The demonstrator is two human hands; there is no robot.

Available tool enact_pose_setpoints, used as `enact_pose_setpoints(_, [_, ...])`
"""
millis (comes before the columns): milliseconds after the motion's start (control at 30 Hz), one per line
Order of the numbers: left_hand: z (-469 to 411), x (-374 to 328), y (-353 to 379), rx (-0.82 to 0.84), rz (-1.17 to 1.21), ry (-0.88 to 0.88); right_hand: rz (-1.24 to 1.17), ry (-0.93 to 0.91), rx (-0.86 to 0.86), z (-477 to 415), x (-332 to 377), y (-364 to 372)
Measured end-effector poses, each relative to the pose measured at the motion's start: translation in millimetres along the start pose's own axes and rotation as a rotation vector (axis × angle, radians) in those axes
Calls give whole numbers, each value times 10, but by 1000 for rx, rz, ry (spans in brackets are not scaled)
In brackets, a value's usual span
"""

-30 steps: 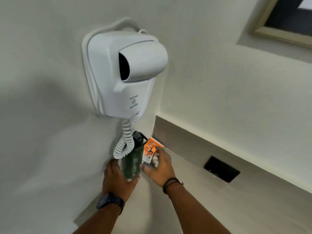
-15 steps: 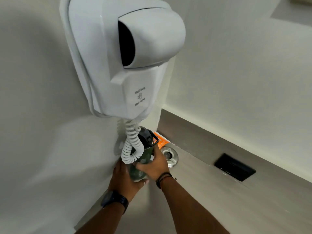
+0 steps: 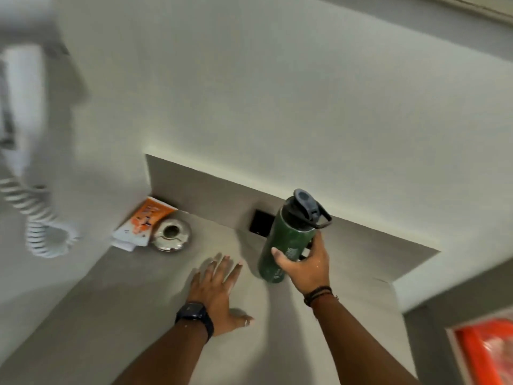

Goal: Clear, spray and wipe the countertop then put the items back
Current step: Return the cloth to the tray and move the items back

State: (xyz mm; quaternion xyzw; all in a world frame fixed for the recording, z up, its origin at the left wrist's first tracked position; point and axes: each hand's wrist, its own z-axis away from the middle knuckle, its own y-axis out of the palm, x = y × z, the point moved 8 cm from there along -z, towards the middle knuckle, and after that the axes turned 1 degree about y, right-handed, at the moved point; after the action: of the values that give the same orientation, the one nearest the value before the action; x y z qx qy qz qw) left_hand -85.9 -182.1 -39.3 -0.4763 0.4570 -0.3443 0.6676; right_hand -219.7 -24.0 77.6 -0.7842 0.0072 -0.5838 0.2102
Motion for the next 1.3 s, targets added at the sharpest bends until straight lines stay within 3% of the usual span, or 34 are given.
enact_pose_setpoints(167, [-272,-772,442,145,-84,78,91,80,-182,67,-615,-1275])
enact_pose_setpoints(433, [-378,-886,837,285,-153,25,168,184,-366,115,-1246,-2280])
enact_pose_setpoints(967, [-384,-863,868,307,-157,4,112,220,-406,65,-1665,-2433])
enact_pose_setpoints(1067, [-346,-813,764,279,-109,-42,244,232,-450,196,-1645,-2390])
enact_pose_setpoints(1200, [-271,-549,433,179,-134,-103,499,473,-631,650,-1651,-2098])
enact_pose_setpoints(1300, [-204,-156,20,45,-143,-167,531,484,-561,746,-1425,-1484])
